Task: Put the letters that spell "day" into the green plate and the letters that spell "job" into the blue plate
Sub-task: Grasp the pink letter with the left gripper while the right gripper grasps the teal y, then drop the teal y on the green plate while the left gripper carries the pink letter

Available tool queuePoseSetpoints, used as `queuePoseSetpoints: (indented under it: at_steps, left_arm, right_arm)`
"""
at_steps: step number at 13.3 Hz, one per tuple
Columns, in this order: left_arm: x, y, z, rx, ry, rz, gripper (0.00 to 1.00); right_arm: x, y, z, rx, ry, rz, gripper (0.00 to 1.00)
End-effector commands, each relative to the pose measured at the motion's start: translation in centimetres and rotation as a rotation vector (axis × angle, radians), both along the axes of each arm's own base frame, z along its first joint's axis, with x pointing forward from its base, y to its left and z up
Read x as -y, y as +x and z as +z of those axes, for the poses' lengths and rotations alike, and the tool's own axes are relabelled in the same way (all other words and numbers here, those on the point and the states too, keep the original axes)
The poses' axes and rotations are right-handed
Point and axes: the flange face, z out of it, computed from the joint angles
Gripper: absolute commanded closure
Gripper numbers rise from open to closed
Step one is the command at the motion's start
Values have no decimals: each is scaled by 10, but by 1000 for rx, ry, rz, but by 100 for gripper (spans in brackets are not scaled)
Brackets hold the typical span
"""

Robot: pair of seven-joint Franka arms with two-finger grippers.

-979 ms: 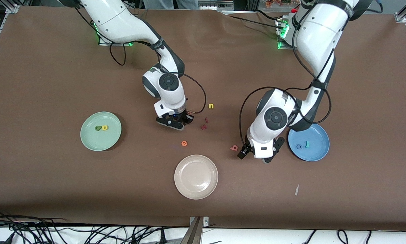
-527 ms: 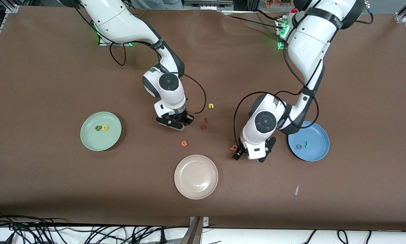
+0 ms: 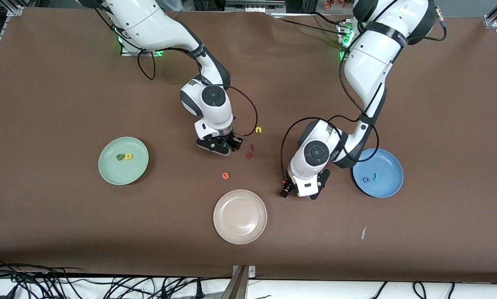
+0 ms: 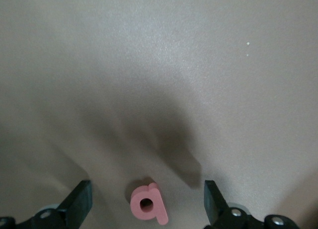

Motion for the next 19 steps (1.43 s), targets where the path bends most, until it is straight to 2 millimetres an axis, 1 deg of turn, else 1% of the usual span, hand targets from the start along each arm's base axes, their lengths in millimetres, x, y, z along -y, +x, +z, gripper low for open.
queuePoseSetpoints:
  at_steps: [1, 4, 5, 7, 8, 9, 10, 11, 12, 13, 14, 15, 16, 17, 19]
  left_arm:
    - [10, 1, -4, 13, 21, 14, 1]
    - [10, 0, -5, 9, 21, 20, 1]
    - [10, 0, -5, 9, 20, 21, 2]
    - [10, 0, -7, 5, 17, 29, 5]
    - [10, 0, -7, 3, 17, 43, 12]
    - [11, 0, -7, 3, 15, 42, 15]
    - [11, 0, -6, 4, 15, 44, 23]
    - [11, 0, -5, 5, 14, 44, 32]
    - [11, 0, -5, 5, 14, 44, 38]
    - [12, 0, -5, 5, 13, 45, 42]
    - [14, 0, -4, 4, 9, 47, 49]
    - [15, -1, -4, 4, 8, 47, 52]
    - [15, -1, -4, 4, 8, 45, 55]
    - [14, -1, -5, 4, 7, 45, 62]
    - [15, -2, -7, 1, 11, 35, 70]
  right_arm:
    - [0, -13, -11, -7, -26, -3, 41]
    - [4, -18, -17, -8, -45, 17, 46]
    - [5, -21, -20, -12, -48, 18, 52]
    - [8, -26, -26, -21, -58, 24, 61]
    - [9, -27, -27, -19, -64, 34, 67]
    - [9, -28, -28, -17, -68, 40, 70]
    - [9, -28, -28, -17, -68, 42, 76]
    - [10, -28, -29, -18, -70, 46, 78]
    - [10, -29, -29, -18, -71, 48, 83]
    - [10, -29, -29, -19, -72, 53, 83]
    - [10, -27, -26, -15, -72, 56, 83]
    - [12, -23, -16, -6, -69, 70, 83]
    - [16, -15, 0, 11, -64, 82, 83]
    - [30, -4, 11, 2, -85, 76, 83]
    - [54, 9, 30, -11, -117, 106, 83]
